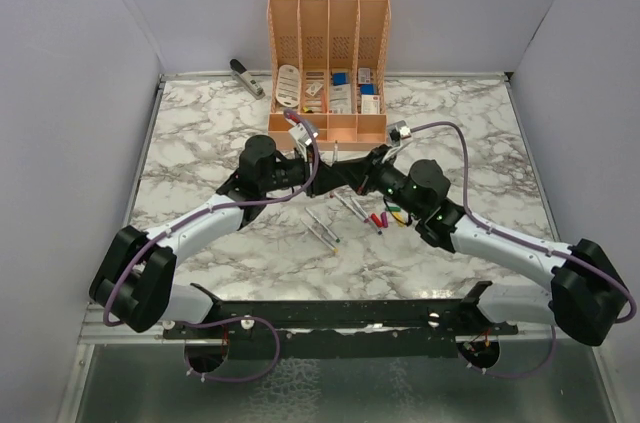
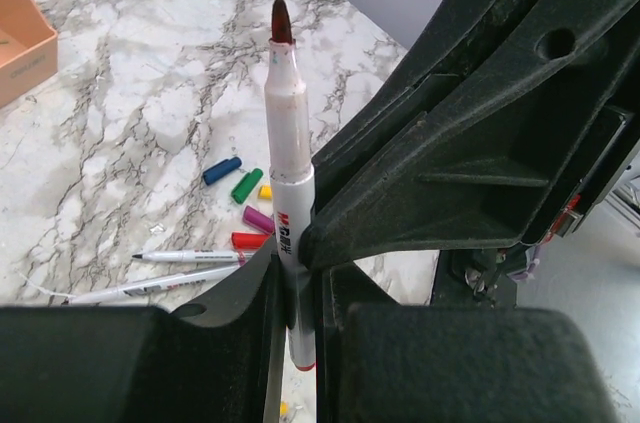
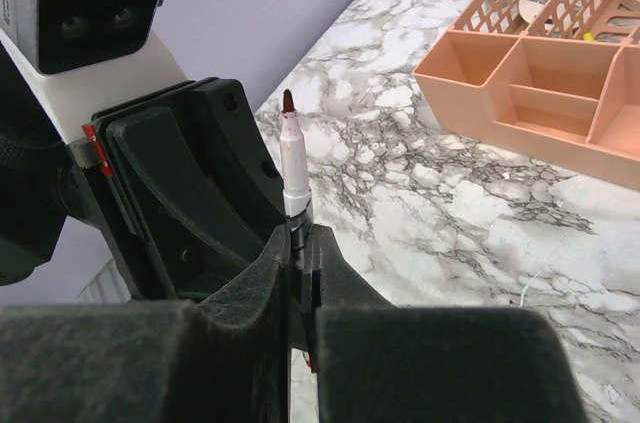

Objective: Insert the pens into the pen caps

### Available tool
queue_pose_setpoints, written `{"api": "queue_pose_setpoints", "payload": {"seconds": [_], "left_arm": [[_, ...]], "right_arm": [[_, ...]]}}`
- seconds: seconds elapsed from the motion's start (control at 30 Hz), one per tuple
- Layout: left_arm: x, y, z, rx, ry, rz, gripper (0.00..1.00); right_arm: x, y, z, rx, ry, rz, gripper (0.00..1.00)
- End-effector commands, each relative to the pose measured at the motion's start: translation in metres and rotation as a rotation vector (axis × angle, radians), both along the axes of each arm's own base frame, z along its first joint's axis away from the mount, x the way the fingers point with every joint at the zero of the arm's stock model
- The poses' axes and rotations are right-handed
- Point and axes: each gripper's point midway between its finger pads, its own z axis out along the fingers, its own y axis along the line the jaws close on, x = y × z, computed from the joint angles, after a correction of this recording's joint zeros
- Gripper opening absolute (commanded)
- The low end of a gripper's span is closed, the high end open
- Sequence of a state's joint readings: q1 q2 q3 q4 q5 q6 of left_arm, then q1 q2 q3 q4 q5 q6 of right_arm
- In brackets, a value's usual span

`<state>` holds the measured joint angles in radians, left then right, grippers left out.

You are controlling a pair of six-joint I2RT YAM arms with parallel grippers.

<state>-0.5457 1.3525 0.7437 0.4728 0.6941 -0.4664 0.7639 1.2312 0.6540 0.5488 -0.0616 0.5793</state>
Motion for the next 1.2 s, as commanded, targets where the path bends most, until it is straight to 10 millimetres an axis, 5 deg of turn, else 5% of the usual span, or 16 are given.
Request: {"api": "queue_pose_setpoints", "payload": {"seconds": [0.0, 0.1, 0.3, 0.4, 0.47, 0.6, 0.77, 0.93, 1.17], "left_arm": [[0.015, 0.01, -0.001, 0.02, -0.033, 0.107, 0.0], [0.016, 0.014, -0.011, 0.065, -0.014, 0.119, 0.0], [0.026, 0.031, -0.047, 0.239, 0.066, 0.206, 0.0], [0.024, 0.039, -0.054, 0.284, 0.069, 0.229, 0.0], [0.025, 0.043, -0.055, 0.296, 0.07, 0.25, 0.0], [0.026, 0.049, -0.055, 0.306, 0.079, 0.288, 0.0], [0.026, 0.05, -0.053, 0.291, 0.09, 0.304, 0.0], [0.023, 0.049, -0.055, 0.273, 0.111, 0.307, 0.0], [0.017, 0.043, -0.06, 0.259, 0.14, 0.261, 0.0]], "right_arm": [[0.003, -0.021, 0.037, 0.019, -0.112, -0.09, 0.04], [0.006, -0.032, 0.048, -0.011, -0.145, -0.141, 0.16], [0.006, -0.059, 0.063, -0.065, -0.169, -0.245, 0.22], [0.009, -0.081, 0.057, -0.07, -0.118, -0.345, 0.47], [0.01, -0.093, 0.043, -0.107, -0.082, -0.398, 0.5], [0.011, -0.11, 0.004, -0.255, 0.017, -0.46, 0.39], [0.001, -0.119, -0.062, -0.52, 0.191, -0.434, 0.24], [-0.018, -0.122, -0.125, -0.685, 0.373, -0.367, 0.2], [-0.027, -0.122, -0.165, -0.786, 0.485, -0.329, 0.18]]}}
